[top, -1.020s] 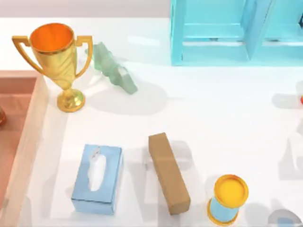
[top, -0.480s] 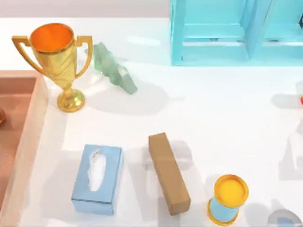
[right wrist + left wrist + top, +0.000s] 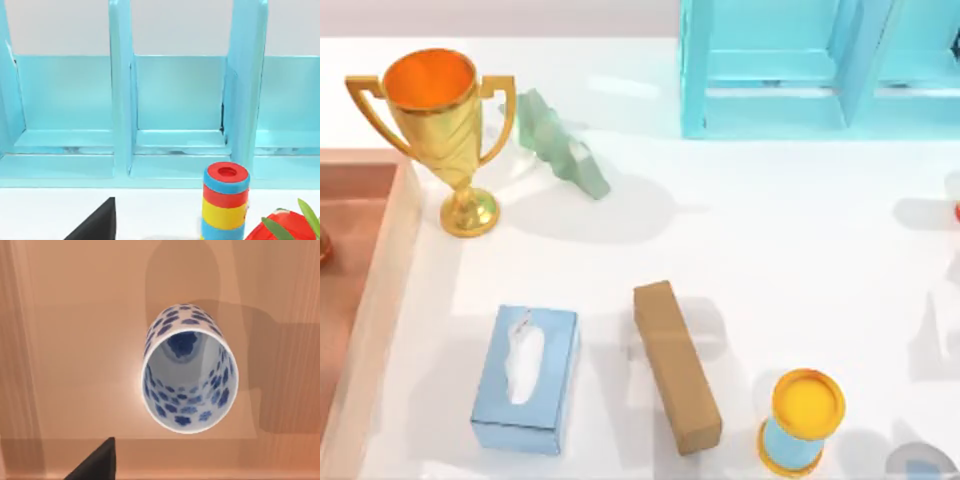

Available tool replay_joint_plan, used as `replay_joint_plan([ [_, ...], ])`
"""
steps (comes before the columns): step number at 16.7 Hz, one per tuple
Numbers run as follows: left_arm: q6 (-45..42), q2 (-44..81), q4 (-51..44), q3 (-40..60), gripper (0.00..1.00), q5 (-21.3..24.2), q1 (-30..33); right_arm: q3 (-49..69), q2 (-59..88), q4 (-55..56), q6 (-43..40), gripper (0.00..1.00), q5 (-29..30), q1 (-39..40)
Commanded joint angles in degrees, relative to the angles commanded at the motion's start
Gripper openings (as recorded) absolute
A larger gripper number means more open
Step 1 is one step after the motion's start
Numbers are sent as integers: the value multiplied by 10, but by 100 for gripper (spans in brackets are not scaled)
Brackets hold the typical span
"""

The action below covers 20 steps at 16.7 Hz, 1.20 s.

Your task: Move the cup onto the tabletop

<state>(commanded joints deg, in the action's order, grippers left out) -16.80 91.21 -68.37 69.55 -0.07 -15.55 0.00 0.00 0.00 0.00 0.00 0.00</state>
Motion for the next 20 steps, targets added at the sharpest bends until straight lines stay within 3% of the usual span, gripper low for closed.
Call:
replay_joint_plan([
  [9,-3,42,178,-129,100,0,-3,0,0,0,0,100,0,0],
  [15,-4,51,193,-141,100,0,-4,0,0,0,0,100,0,0],
  [20,-4,51,193,-141,62,0,-4,0,0,0,0,100,0,0],
])
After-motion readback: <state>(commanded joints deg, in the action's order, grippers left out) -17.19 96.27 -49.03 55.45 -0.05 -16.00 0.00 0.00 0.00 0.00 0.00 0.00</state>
